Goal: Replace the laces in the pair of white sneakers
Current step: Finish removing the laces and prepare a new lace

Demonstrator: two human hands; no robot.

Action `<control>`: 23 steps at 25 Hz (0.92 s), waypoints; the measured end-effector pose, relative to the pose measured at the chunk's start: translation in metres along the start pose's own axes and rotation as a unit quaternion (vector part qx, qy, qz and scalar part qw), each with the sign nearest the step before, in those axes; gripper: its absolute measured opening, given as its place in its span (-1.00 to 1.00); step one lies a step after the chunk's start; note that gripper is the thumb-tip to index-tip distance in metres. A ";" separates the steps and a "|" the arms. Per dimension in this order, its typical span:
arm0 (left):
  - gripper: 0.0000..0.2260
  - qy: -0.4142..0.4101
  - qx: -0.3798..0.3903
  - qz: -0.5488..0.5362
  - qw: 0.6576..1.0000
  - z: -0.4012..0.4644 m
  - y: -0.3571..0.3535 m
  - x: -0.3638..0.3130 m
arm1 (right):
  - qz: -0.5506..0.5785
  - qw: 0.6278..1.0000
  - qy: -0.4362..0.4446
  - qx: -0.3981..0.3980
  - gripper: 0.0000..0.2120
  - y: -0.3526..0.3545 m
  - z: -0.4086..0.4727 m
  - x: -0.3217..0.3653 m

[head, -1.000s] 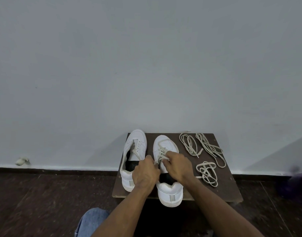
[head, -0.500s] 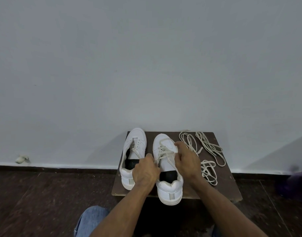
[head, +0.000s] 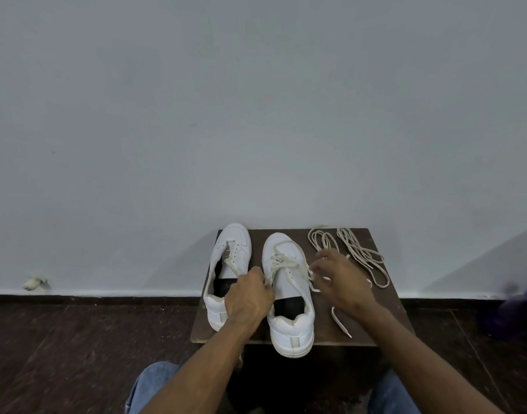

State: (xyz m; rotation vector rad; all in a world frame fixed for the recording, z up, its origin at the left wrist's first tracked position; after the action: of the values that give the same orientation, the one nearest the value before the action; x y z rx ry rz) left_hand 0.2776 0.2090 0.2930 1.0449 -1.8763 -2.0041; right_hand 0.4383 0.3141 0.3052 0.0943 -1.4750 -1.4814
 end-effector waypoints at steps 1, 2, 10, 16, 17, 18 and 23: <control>-0.83 -0.002 0.006 -0.005 1.000 0.002 0.000 0.000 | -0.003 0.999 0.036 0.000 -0.85 -0.005 -0.007 0.017; -0.81 -0.003 0.011 -0.009 1.000 0.005 0.000 0.001 | -0.007 0.997 0.067 0.035 -0.81 -0.016 -0.015 0.035; -0.90 -0.010 0.007 -0.046 0.999 0.047 0.002 -0.028 | -0.173 0.954 0.050 0.239 -0.59 -0.093 -0.035 0.062; -0.94 0.166 -0.051 -0.546 0.820 0.076 0.051 -0.011 | -0.152 0.951 0.018 0.267 -0.58 -0.096 -0.029 0.061; -0.93 0.173 -0.069 -0.564 0.804 0.080 0.062 -0.006 | -0.144 0.951 0.008 0.275 -0.59 -0.096 -0.028 0.060; -0.93 0.170 -0.078 -0.556 0.810 0.086 0.069 -0.002 | -0.134 0.950 -0.001 0.283 -0.62 -0.095 -0.026 0.060; -0.57 0.033 0.004 -0.092 0.995 0.084 0.039 -0.003 | -0.112 0.945 -0.034 0.306 -0.64 -0.092 -0.024 0.061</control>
State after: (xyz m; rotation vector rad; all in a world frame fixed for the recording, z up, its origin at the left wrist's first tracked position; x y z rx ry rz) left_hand 0.2167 0.2702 0.3256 1.3124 -1.8149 -2.0327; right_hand 0.3717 0.2346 0.2607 0.6107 -1.9905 -1.1526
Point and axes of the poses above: each hand's wrist, its own z-axis towards the middle knuckle, its own y-axis out of the back of the hand, x = y × z, the point moved 8 cm from there along z, towards the middle knuckle, and after that the axes turned 4 degrees about z, right-handed, at the moved point
